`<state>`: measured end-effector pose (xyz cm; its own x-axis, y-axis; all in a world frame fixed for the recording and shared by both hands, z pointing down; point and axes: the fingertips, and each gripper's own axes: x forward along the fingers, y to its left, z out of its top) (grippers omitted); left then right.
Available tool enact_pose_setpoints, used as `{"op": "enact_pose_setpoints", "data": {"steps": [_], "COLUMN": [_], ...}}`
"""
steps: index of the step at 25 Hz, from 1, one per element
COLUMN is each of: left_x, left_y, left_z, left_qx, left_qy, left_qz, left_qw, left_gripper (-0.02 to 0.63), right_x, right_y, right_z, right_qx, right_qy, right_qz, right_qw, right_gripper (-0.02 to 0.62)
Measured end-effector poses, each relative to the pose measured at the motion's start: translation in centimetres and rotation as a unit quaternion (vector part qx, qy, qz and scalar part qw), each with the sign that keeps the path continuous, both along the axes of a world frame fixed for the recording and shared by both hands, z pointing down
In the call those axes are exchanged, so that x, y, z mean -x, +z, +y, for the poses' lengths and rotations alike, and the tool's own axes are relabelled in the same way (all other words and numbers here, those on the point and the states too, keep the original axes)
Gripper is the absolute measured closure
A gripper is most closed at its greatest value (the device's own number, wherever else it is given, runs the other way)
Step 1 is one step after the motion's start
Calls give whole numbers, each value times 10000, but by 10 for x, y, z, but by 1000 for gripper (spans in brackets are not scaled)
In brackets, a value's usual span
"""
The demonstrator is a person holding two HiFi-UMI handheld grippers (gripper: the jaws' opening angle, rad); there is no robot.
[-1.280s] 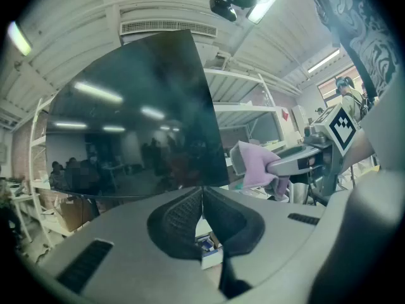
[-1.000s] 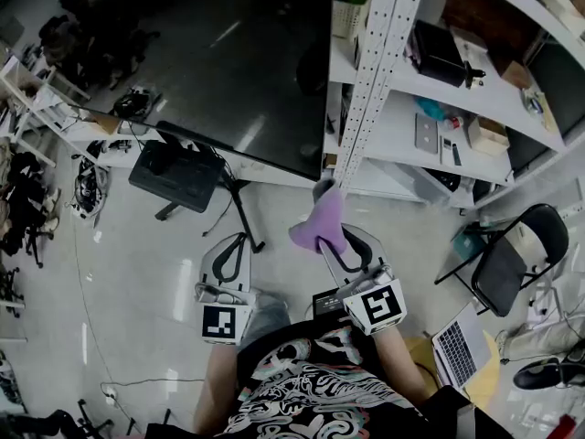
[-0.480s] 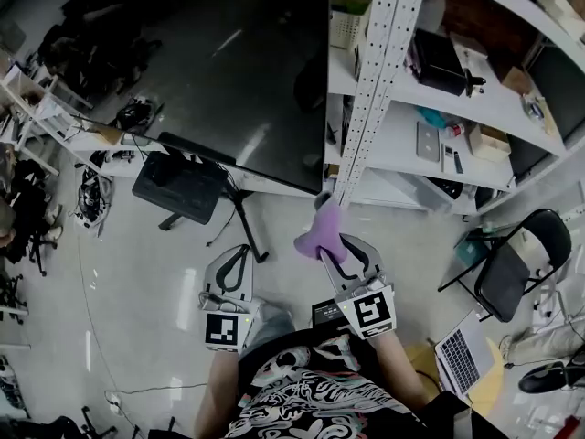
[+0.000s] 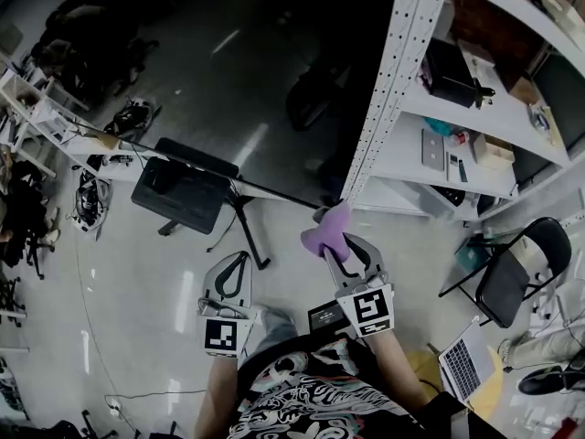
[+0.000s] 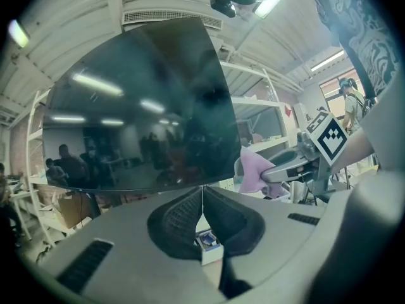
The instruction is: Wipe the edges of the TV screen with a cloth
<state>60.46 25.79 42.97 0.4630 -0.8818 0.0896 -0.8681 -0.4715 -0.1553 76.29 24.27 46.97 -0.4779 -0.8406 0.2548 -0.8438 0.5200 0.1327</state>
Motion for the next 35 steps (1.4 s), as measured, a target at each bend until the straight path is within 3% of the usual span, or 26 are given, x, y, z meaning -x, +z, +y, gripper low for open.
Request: {"op": "enact_pose_setpoints", "data": {"steps": [3, 11, 29, 35], "left_x": [14, 44, 95, 107], "left_y": [3, 1, 8, 16], "left_z": [-11, -32, -33, -32], "left_qx": [112, 46, 129, 339], "left_qy": [-28, -168, -535, -575], "left_qz": [-94, 92, 156, -158], "left_qw": [9999, 9998, 9984, 9976], "left_gripper": [589, 589, 589, 589], "right_x": [7, 33, 68, 84], "right_y": [0, -6, -11, -14], "right_z": [-10, -26, -46, -55], "right_qx": [27, 22, 55, 67], "right_qy": [87, 38, -102, -229], "right_qz": [9, -35, -298, -367], "right_qw": [10000, 10000, 9995, 9990], "right_gripper": [446, 446, 446, 446]}}
